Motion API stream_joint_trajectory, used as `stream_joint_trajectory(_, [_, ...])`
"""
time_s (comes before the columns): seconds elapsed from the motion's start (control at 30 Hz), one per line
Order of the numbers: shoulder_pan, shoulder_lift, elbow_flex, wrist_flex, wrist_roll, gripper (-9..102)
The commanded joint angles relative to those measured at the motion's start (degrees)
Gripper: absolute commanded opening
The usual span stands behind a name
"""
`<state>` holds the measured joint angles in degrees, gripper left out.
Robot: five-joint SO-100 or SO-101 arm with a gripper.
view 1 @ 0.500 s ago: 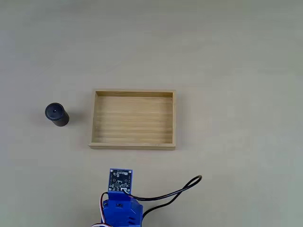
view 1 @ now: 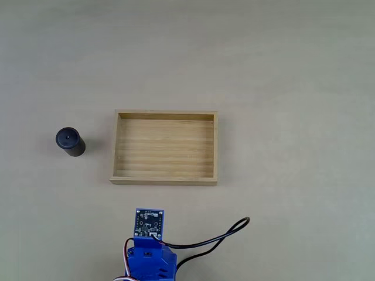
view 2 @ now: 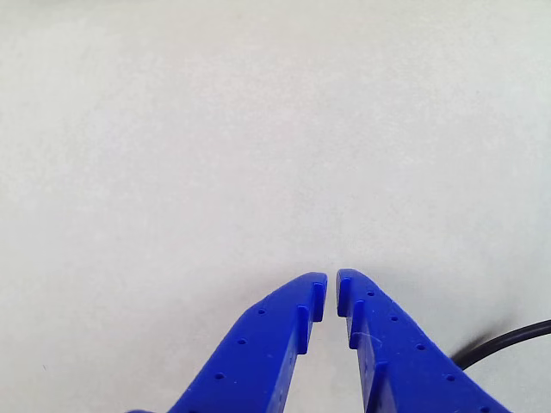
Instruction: Place the black cylinder in the wooden box then return to rest.
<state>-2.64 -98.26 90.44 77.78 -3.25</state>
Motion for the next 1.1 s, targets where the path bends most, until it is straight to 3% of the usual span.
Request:
stream_joint_trajectory(0.0, [-0.79, -0.53, 1.85, -0.09, 0.44, 0])
stream_joint_trajectory(0.37, [-4.04, 5.10, -2.72, -7.38, 10.11, 0])
stream_joint_trajectory(1.07, [-15.56, 29.53, -27.77, -21.53, 10.11, 3])
